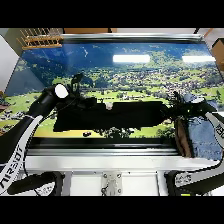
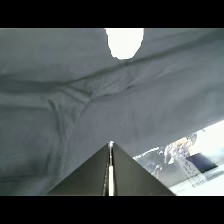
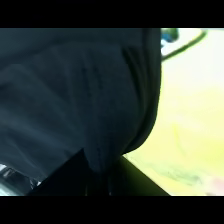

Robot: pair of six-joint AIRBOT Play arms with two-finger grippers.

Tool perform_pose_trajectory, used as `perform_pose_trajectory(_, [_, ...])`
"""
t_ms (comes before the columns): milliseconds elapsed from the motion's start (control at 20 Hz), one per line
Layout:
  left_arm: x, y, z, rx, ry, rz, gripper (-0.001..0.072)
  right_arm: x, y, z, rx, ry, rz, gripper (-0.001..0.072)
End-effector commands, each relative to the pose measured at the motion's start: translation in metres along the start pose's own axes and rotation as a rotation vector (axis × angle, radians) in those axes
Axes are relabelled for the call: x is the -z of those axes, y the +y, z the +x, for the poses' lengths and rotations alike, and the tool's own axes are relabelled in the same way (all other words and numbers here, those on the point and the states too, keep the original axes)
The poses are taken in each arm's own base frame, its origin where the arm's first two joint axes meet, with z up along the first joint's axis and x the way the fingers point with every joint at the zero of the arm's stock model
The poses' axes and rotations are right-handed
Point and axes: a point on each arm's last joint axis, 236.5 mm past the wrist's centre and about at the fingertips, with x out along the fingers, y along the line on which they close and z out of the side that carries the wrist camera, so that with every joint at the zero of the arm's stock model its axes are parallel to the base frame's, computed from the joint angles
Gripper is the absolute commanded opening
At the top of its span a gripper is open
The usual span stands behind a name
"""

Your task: Fold the clothes and pants, and hang the long-sleeved shirts on hangers.

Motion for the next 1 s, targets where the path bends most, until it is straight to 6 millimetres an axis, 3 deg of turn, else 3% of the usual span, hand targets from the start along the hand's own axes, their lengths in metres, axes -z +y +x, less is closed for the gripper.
perform_pose_trajectory(0, [0.001,-0.014,0.018,0.006,0.033,0.029,0.0008,0.007,-0.002,-0.007,0.049,0.041,-0.056,0.0013])
perform_pose_trajectory(100, [0.004,-0.024,0.036,0.008,0.053,0.052,0.0007,0.004,-0.013,-0.033,0.186,0.053,-0.084,0.0013])
perform_pose_trajectory(200, [0.005,-0.039,0.059,0.013,0.084,0.086,0.0007,-0.008,-0.005,-0.071,0.278,0.021,-0.109,0.0013])
perform_pose_trajectory(350, [-0.003,-0.068,0.095,0.030,0.110,0.146,0.0007,-0.021,0.040,-0.122,0.305,-0.057,-0.183,0.0012])
perform_pose_trajectory(500, [-0.003,-0.093,0.127,0.043,0.136,0.199,0.0007,-0.019,0.082,-0.154,0.334,-0.112,-0.246,0.0012])
perform_pose_trajectory(700, [0.005,-0.114,0.164,0.051,0.181,0.228,0.0007,-0.011,0.133,-0.174,0.351,-0.147,-0.332,0.0012])
perform_pose_trajectory(950, [0.013,-0.134,0.181,0.067,0.208,0.259,0.0007,0.000,0.186,-0.171,0.328,-0.152,-0.434,0.0013])
